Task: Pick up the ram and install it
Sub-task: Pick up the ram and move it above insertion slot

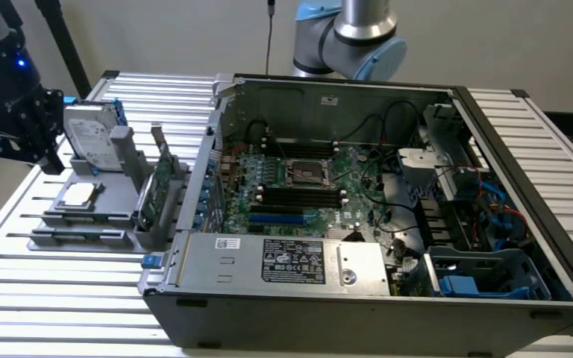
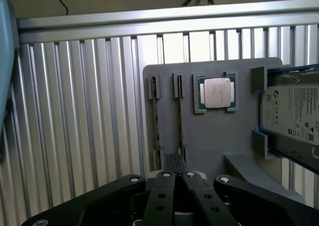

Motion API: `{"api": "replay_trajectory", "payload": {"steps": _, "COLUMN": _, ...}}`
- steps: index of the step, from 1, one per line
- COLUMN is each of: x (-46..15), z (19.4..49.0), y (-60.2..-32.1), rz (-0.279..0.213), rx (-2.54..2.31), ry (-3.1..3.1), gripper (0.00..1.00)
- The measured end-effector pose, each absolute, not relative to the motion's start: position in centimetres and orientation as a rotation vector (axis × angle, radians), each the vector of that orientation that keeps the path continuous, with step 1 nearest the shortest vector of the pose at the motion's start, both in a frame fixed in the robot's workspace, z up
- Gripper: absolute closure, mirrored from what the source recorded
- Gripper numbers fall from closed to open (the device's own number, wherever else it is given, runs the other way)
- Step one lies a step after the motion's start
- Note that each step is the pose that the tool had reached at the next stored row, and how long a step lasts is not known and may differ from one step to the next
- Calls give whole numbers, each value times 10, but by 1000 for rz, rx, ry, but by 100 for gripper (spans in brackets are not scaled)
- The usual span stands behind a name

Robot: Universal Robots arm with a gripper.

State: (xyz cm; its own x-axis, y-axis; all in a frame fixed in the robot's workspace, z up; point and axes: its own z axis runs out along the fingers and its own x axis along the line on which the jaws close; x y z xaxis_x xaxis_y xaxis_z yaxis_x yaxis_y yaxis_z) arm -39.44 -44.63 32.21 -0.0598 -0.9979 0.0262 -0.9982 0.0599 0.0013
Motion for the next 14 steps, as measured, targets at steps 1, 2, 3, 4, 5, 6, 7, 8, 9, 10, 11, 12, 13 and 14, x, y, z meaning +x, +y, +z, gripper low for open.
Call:
{"api": "replay_trajectory", "payload": {"steps": 1, "x": -394, "z": 322, "y": -446, "rz": 27, "rx": 2141, "ry": -2272, "gripper": 89}}
{"api": "replay_trajectory", "payload": {"steps": 2, "x": -394, "z": 322, "y": -446, "rz": 27, "rx": 2141, "ry": -2272, "gripper": 89}}
{"api": "replay_trajectory", "payload": {"steps": 3, "x": -394, "z": 322, "y": -446, "rz": 27, "rx": 2141, "ry": -2272, "gripper": 89}}
{"api": "replay_trajectory", "payload": {"steps": 4, "x": -394, "z": 322, "y": -446, "rz": 27, "rx": 2141, "ry": -2272, "gripper": 89}}
{"api": "replay_trajectory", "payload": {"steps": 5, "x": -394, "z": 322, "y": -446, "rz": 27, "rx": 2141, "ry": -2272, "gripper": 89}}
{"api": "replay_trajectory", "payload": {"steps": 6, "x": -394, "z": 322, "y": -446, "rz": 27, "rx": 2141, "ry": -2272, "gripper": 89}}
{"api": "replay_trajectory", "payload": {"steps": 7, "x": -394, "z": 322, "y": -446, "rz": 27, "rx": 2141, "ry": -2272, "gripper": 89}}
{"api": "replay_trajectory", "payload": {"steps": 8, "x": -394, "z": 322, "y": -446, "rz": 27, "rx": 2141, "ry": -2272, "gripper": 89}}
{"api": "replay_trajectory", "payload": {"steps": 9, "x": -394, "z": 322, "y": -446, "rz": 27, "rx": 2141, "ry": -2272, "gripper": 89}}
{"api": "replay_trajectory", "payload": {"steps": 10, "x": -394, "z": 322, "y": -446, "rz": 27, "rx": 2141, "ry": -2272, "gripper": 89}}
{"api": "replay_trajectory", "payload": {"steps": 11, "x": -394, "z": 322, "y": -446, "rz": 27, "rx": 2141, "ry": -2272, "gripper": 89}}
{"api": "replay_trajectory", "payload": {"steps": 12, "x": -395, "z": 322, "y": -446, "rz": 27, "rx": 2141, "ry": -2272, "gripper": 89}}
{"api": "replay_trajectory", "payload": {"steps": 13, "x": -395, "z": 322, "y": -446, "rz": 27, "rx": 2141, "ry": -2272, "gripper": 89}}
{"api": "replay_trajectory", "payload": {"steps": 14, "x": -396, "z": 322, "y": -447, "rz": 27, "rx": 2141, "ry": -2272, "gripper": 89}}
